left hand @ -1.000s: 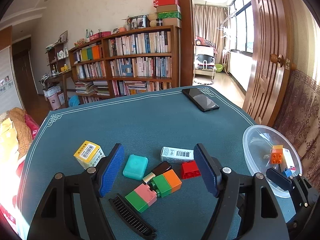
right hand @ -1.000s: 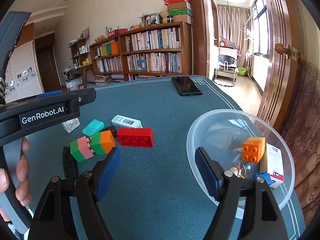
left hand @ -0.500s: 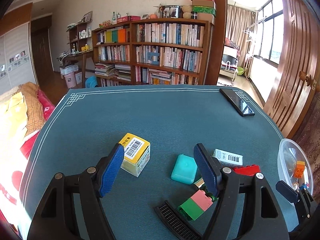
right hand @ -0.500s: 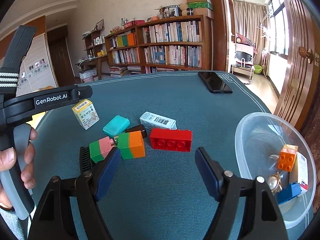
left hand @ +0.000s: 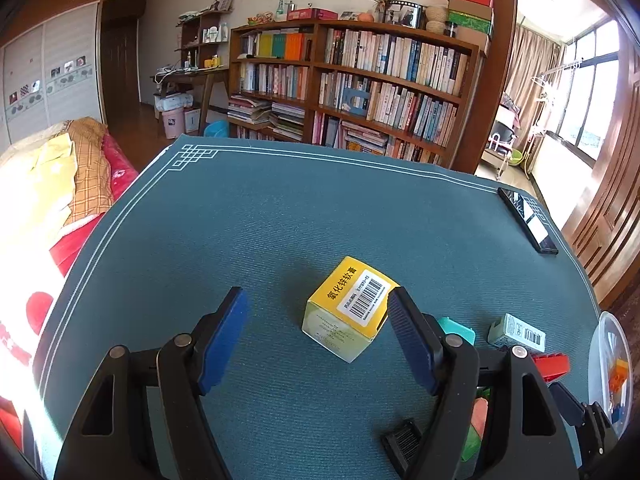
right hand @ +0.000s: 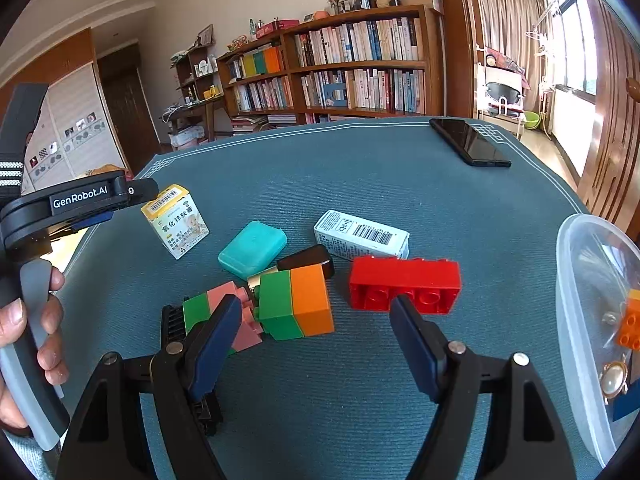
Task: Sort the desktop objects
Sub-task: 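Grasp the yellow medicine box with the left tool while the right tool grasps the black brush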
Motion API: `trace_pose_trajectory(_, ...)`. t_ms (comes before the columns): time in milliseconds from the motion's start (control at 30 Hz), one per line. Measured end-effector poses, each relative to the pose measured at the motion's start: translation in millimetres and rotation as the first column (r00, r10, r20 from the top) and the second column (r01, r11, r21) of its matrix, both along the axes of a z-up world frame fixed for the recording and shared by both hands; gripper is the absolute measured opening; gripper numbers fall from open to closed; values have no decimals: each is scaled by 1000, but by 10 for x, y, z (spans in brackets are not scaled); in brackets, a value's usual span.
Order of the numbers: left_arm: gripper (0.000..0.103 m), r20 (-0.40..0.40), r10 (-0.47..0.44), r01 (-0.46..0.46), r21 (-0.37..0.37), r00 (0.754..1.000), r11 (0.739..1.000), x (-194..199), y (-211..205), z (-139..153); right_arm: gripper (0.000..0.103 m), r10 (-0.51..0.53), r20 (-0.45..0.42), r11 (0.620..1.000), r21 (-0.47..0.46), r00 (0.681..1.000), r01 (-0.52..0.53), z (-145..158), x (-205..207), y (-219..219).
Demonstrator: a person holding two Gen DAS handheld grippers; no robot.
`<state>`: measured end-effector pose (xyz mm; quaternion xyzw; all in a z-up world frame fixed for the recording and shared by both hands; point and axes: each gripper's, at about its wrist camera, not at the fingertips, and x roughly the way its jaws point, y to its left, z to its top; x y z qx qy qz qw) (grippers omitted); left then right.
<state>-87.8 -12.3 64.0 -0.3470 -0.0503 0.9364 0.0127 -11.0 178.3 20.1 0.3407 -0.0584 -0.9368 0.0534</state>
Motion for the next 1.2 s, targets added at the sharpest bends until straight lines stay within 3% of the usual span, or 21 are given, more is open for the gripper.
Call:
trace_pose_trajectory(300,75,11,-92,92,-29,996,995,-132,154,-112,80,-20,23,998,-52,1000,22,-39,15,139)
trace_pose_trajectory(500,75,-4,-130,129,-104,992,986,-276,233,-125,80,-23,25,998,-59,999,24,-30,26,161)
trace_pose_trajectory(800,75,85,-127,135,-99,988,986,-429,242,-433,80,-18,24,998,-65,1000,20,-30,27,141)
trace_pose_trajectory(967,75,55,-142,147,-92,988,985,-372,251,-401,80,10,25,998,-68,1000,-8,-34,59,92)
trace_pose_trajectory(1067,60,32,-150,153,-110,988,982,-325,287,-376,80,29,22,997,-68,999,-28,-28,96,46)
trace_pose_trajectory(1200,60,-12,-136,133,-148,991,980,-262,317,-305,80,57,26,996,-72,998,-55,-26,130,18)
